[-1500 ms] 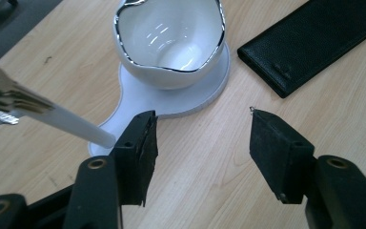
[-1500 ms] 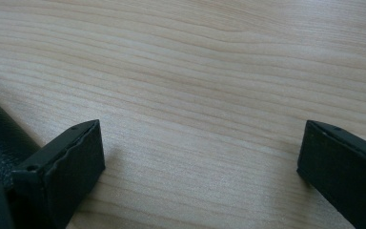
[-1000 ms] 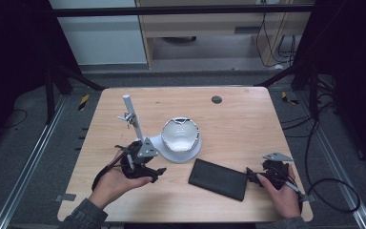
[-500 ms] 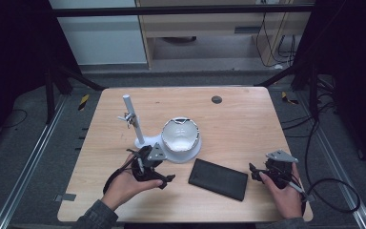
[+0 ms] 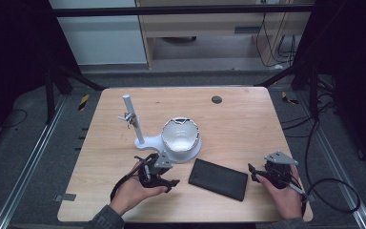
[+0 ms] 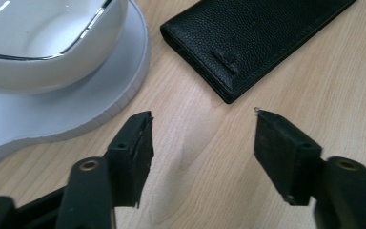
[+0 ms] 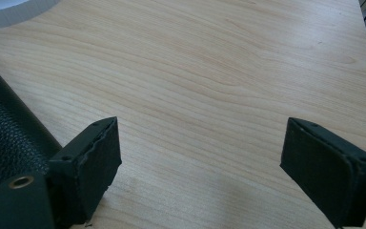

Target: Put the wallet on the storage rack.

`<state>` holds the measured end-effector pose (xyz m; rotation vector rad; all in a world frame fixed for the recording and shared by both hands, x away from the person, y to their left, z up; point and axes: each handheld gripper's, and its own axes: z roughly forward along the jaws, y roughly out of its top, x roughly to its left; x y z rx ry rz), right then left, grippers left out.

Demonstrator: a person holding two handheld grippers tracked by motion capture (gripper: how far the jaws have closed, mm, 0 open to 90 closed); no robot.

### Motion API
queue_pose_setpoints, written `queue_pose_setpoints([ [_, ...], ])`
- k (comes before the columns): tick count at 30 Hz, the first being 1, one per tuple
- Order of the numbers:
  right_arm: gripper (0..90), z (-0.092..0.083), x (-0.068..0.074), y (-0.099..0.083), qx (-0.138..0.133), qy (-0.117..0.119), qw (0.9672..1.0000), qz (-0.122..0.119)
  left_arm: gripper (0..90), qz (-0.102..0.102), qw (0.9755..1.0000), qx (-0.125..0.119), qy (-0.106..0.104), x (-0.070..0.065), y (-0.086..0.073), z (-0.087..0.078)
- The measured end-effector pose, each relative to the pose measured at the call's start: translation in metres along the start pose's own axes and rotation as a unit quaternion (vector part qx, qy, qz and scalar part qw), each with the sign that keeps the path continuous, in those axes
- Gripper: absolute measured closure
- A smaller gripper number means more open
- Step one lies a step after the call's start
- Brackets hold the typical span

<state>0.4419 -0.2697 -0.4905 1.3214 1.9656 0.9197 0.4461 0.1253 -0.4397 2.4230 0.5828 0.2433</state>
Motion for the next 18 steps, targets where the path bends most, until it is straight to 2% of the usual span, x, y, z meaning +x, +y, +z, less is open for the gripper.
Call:
queue_pose_setpoints([
  [10,17.2,0.0,0.001,0.0,0.002,0.001,1.0,-0.01,63.6,0.012,0.9995,0.011,-0.026,-0.005,0.005,0.015],
  [18,18.0,0.0,0.001,0.0,0.003,0.004,1.0,-0.001,85.1,0.021,0.9983,0.03,-0.046,-0.003,0.005,0.029],
])
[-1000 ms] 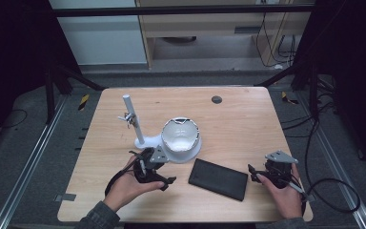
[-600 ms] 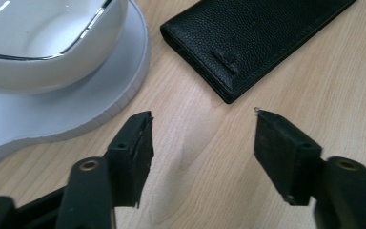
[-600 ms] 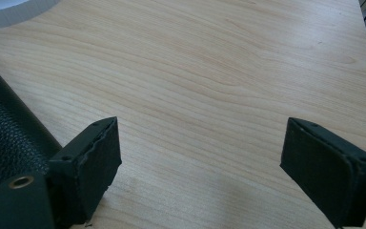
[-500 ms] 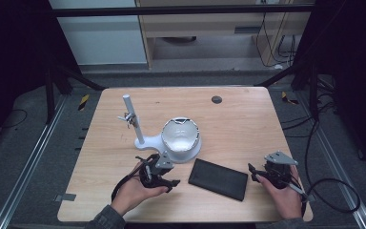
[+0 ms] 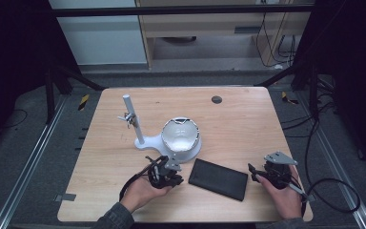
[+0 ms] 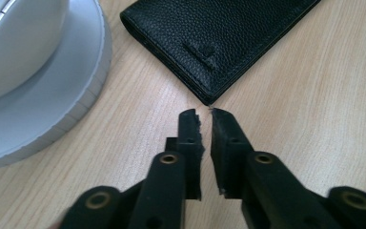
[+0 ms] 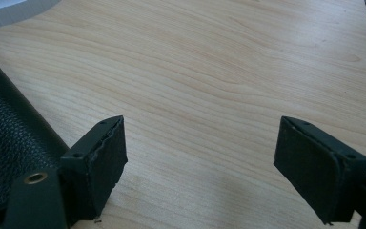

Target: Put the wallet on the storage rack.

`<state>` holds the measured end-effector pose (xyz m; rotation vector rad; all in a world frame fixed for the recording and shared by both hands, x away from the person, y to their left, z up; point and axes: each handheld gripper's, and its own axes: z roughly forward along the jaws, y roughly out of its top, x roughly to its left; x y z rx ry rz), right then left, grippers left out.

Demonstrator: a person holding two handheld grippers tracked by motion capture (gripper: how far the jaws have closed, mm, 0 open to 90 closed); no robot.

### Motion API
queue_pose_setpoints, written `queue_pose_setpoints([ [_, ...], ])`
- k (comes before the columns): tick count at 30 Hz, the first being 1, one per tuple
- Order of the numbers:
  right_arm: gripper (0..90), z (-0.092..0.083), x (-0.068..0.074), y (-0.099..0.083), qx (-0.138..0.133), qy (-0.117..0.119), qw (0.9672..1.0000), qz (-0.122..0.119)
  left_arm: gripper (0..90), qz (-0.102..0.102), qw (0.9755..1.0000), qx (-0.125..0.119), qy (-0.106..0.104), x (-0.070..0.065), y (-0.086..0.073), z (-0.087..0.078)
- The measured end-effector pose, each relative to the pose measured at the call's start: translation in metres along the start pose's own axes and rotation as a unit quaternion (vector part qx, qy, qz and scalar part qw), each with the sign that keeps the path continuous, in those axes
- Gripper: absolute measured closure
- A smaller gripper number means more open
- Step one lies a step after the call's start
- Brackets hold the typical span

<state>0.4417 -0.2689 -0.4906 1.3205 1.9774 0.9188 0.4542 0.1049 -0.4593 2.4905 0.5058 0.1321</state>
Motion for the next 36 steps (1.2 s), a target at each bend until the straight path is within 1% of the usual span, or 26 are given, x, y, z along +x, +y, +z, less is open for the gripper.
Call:
queue_pose_setpoints([
  [2,18.0,0.001,0.0,0.0,0.0,0.0,1.0,-0.003,86.3,0.002,1.0,0.003,-0.002,0.0,0.0,0.002],
  [3,18.0,0.0,0.0,0.0,0.002,0.002,1.0,-0.003,87.5,0.002,1.0,0.004,-0.006,0.0,0.0,0.004],
  [4,17.9,0.0,0.001,0.0,0.002,0.001,1.0,-0.005,89.2,0.007,0.9999,0.013,-0.009,0.0,0.002,0.009],
  [5,17.9,0.0,0.002,0.0,0.001,0.001,1.0,-0.004,89.4,0.007,0.9999,0.013,-0.009,0.0,0.002,0.009],
  [6,17.8,0.0,0.002,0.0,0.001,0.002,1.0,-0.007,89.5,0.003,0.9998,0.015,-0.011,0.001,0.003,0.013],
  [7,17.8,0.0,0.002,0.0,0.001,0.002,1.0,-0.007,89.5,0.003,0.9998,0.015,-0.011,0.001,0.003,0.013],
  [8,17.5,0.0,0.002,0.0,0.002,0.002,1.0,-0.008,89.5,0.003,0.9997,0.02,-0.01,0.003,0.004,0.017],
  [10,17.5,0.0,0.002,0.0,0.001,0.003,1.0,-0.007,89.5,-0.001,0.9997,0.02,-0.012,0.004,0.005,0.02],
  [11,17.4,0.0,0.001,0.0,0.0,0.003,1.0,-0.008,89.5,0.005,0.9996,0.026,-0.012,0.006,0.006,0.021],
  [12,17.3,0.0,0.001,0.0,0.001,0.003,1.0,-0.007,89.5,-0.003,0.9997,0.021,-0.013,0.005,0.006,0.022],
  [15,17.2,0.0,0.001,0.0,0.001,0.004,1.0,-0.006,89.5,-0.003,0.9997,0.021,-0.012,0.006,0.007,0.023],
  [16,17.0,0.0,0.001,0.0,0.0,0.004,1.0,-0.006,89.5,0.003,0.9996,0.025,-0.012,0.006,0.008,0.023],
  [19,16.9,0.0,0.001,0.0,0.0,0.006,1.0,-0.007,89.5,0.006,0.9995,0.027,-0.015,0.006,0.01,0.024],
  [20,16.7,0.0,0.002,0.0,0.0,0.007,1.0,-0.005,89.5,0.011,0.9992,0.034,-0.016,0.007,0.011,0.025],
  [27,16.4,-0.001,0.002,0.0,0.001,0.008,1.0,-0.002,89.5,0.011,0.999,0.04,-0.017,0.008,0.011,0.027],
  [28,16.3,-0.001,0.002,0.0,0.001,0.008,1.0,-0.002,89.5,0.011,0.9987,0.046,-0.019,0.009,0.011,0.027],
  [33,16.3,-0.001,0.002,0.0,0.0,0.008,1.0,-0.002,89.5,0.016,0.9984,0.05,-0.021,0.009,0.012,0.028],
  [36,16.3,-0.002,0.002,0.0,-0.001,0.008,1.0,-0.001,89.5,0.02,0.9979,0.059,-0.021,0.009,0.015,0.029],
])
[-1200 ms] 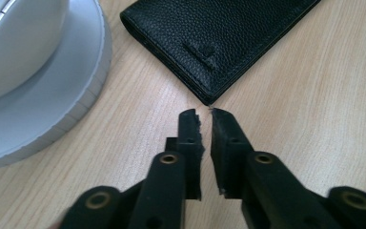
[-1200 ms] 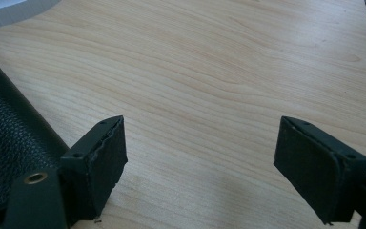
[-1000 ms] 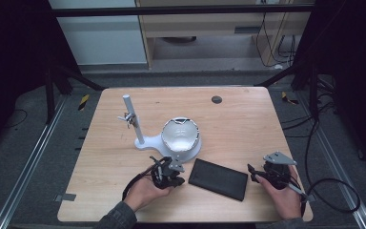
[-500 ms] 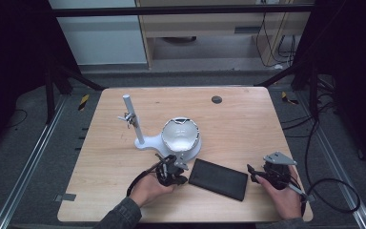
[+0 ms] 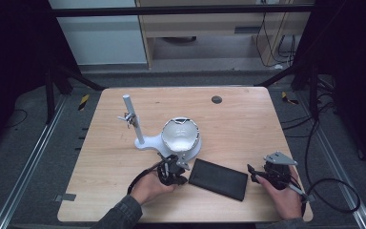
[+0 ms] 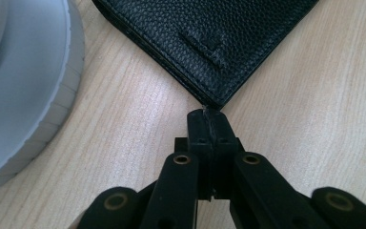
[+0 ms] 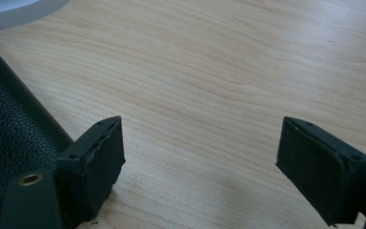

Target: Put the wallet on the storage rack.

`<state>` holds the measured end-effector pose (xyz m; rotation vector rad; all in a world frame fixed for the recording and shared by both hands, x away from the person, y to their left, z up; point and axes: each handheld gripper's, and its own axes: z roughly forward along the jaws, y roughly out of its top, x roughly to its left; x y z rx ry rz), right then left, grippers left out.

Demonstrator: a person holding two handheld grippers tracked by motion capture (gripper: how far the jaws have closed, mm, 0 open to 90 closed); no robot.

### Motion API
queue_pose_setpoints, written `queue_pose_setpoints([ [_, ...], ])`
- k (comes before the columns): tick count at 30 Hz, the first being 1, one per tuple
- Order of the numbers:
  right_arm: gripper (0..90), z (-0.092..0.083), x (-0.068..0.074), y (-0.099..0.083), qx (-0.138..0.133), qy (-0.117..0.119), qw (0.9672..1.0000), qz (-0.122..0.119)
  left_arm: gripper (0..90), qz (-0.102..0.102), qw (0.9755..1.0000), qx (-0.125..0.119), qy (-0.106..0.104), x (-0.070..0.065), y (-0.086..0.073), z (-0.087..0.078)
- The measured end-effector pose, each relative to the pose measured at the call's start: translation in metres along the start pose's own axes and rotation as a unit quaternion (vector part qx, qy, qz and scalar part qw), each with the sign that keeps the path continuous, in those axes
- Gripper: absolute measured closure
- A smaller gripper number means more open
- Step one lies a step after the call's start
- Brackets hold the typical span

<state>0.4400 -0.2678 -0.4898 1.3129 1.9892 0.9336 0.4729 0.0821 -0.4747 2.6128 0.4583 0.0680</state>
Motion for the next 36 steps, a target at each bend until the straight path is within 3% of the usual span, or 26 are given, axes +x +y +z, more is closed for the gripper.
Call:
queue_pose_setpoints([
  [12,16.3,-0.001,0.0,0.0,-0.004,0.0,1.0,-0.002,89.5,0.014,0.9997,0.019,0.0,0.0,0.006,0.001],
  [17,16.3,-0.002,0.0,0.001,-0.005,0.002,1.0,0.003,89.5,0.01,0.9998,0.014,-0.008,0.001,0.006,0.002],
  [21,16.2,-0.003,0.003,0.002,-0.008,0.008,0.9999,-0.002,89.5,0.009,0.9999,0.012,-0.009,0.001,0.006,0.001],
  [25,14.9,-0.008,0.018,0.007,-0.014,0.037,0.9988,-0.027,89.5,-0.001,0.9998,-0.005,-0.018,0.003,0.003,0.0],
  [26,14.3,-0.012,0.032,0.01,-0.014,0.072,0.9959,-0.053,89.4,-0.007,0.9996,-0.015,-0.021,0.004,0.0,0.0],
  [27,14.3,-0.012,0.032,0.01,-0.014,0.072,0.9959,-0.053,89.4,-0.007,0.9996,-0.015,-0.021,0.004,0.0,0.0],
  [28,14.0,-0.017,0.049,0.014,-0.008,0.093,0.9918,-0.087,89.4,-0.018,0.999,-0.031,-0.028,0.005,-0.002,0.0],
  [29,14.0,-0.017,0.049,0.014,-0.008,0.093,0.9918,-0.087,89.4,-0.018,0.999,-0.031,-0.028,0.005,-0.002,0.0],
  [30,13.8,-0.02,0.067,0.016,0.002,0.112,0.9863,-0.121,89.3,-0.021,0.9987,-0.036,-0.029,0.006,-0.003,0.001],
  [31,13.8,-0.02,0.067,0.016,0.002,0.112,0.9863,-0.121,89.2,-0.021,0.9987,-0.036,-0.029,0.006,-0.003,0.001],
  [32,13.8,-0.021,0.082,0.016,0.016,0.125,0.9803,-0.152,89.3,-0.022,0.9986,-0.038,-0.029,0.006,-0.003,0.001],
  [33,13.8,-0.021,0.082,0.016,0.016,0.125,0.9803,-0.152,89.2,-0.022,0.9986,-0.038,-0.029,0.006,-0.003,0.001],
  [34,13.8,-0.02,0.094,0.016,0.027,0.128,0.9755,-0.177,89.3,-0.024,0.9982,-0.044,-0.032,0.006,-0.002,0.001],
  [36,13.9,-0.019,0.102,0.015,0.035,0.131,0.9715,-0.195,89.2,-0.024,0.9982,-0.046,-0.031,0.006,-0.001,-0.001],
])
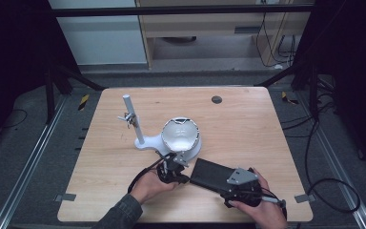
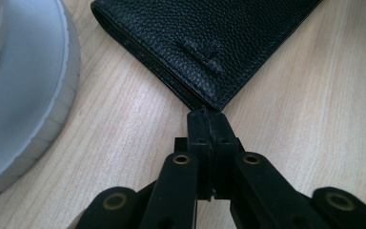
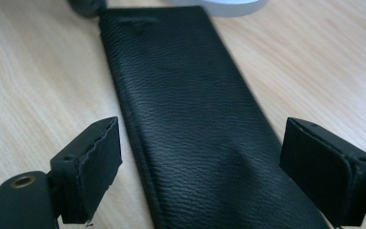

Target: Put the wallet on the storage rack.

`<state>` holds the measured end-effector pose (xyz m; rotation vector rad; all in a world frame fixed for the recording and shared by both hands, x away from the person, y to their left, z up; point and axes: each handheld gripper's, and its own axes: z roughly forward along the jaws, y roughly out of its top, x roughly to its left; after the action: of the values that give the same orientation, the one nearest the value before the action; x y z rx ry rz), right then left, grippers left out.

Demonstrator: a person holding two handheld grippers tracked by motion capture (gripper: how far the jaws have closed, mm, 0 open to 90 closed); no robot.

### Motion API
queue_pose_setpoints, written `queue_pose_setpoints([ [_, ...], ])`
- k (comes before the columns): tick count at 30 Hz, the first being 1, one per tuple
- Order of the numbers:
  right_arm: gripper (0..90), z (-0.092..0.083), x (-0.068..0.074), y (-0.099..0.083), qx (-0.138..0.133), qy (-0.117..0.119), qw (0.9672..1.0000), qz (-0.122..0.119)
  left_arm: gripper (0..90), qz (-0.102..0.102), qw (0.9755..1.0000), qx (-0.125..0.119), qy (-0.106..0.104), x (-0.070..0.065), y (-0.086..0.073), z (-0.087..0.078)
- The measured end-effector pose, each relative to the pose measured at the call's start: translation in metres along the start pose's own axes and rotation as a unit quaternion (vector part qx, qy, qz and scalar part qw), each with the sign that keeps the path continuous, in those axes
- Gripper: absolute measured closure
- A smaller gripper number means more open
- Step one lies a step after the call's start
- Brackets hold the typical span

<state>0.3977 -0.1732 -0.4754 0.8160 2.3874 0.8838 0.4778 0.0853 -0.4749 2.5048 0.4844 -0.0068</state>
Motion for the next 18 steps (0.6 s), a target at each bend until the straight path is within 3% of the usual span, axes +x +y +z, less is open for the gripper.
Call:
queue_pose_setpoints([
  [9,15.5,0.009,0.012,0.006,0.025,-0.004,0.9989,-0.039,89.1,-0.006,0.9999,-0.016,0.0,0.001,0.004,-0.005],
  [18,26.9,0.015,0.014,0.013,0.042,-0.013,0.9968,-0.066,89.0,-0.008,0.9996,-0.028,0.003,0.001,0.014,-0.01],
])
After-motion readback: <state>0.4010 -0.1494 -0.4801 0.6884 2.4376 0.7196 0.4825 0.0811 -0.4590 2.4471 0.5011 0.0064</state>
